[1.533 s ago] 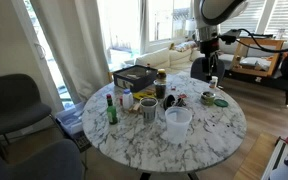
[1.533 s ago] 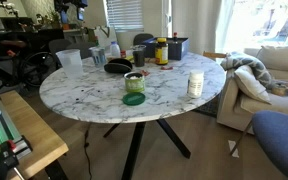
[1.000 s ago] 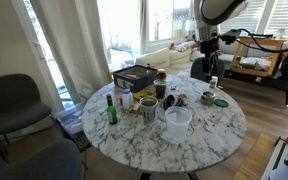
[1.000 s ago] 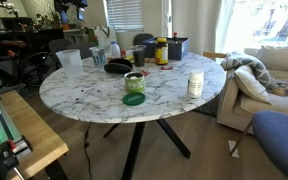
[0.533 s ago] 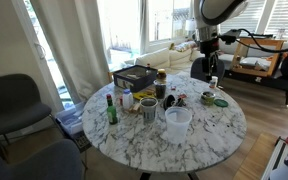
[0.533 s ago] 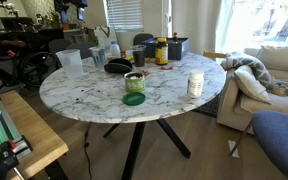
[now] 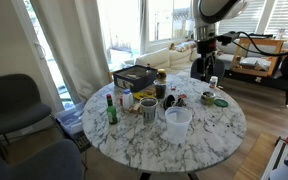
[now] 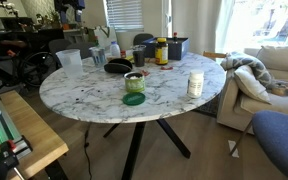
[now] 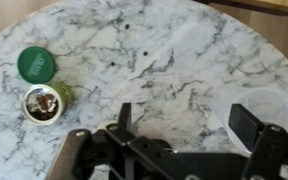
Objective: Move the silver cup to the right
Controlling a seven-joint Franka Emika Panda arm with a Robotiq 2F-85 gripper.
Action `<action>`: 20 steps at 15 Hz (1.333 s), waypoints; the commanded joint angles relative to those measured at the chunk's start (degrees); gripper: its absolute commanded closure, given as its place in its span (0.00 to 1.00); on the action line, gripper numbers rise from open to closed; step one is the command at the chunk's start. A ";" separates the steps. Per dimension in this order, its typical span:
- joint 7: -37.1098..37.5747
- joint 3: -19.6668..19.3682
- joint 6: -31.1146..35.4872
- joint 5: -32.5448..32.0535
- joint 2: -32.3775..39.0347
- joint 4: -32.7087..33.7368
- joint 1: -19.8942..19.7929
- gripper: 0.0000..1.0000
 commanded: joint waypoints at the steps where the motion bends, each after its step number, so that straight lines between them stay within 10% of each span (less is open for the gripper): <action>1: 8.32 2.33 7.62 10.52 1.41 -0.88 3.26 0.00; 6: 21.10 8.27 26.60 9.84 6.09 0.72 3.55 0.00; 20: 18.80 7.78 28.70 7.02 12.64 1.75 3.30 0.00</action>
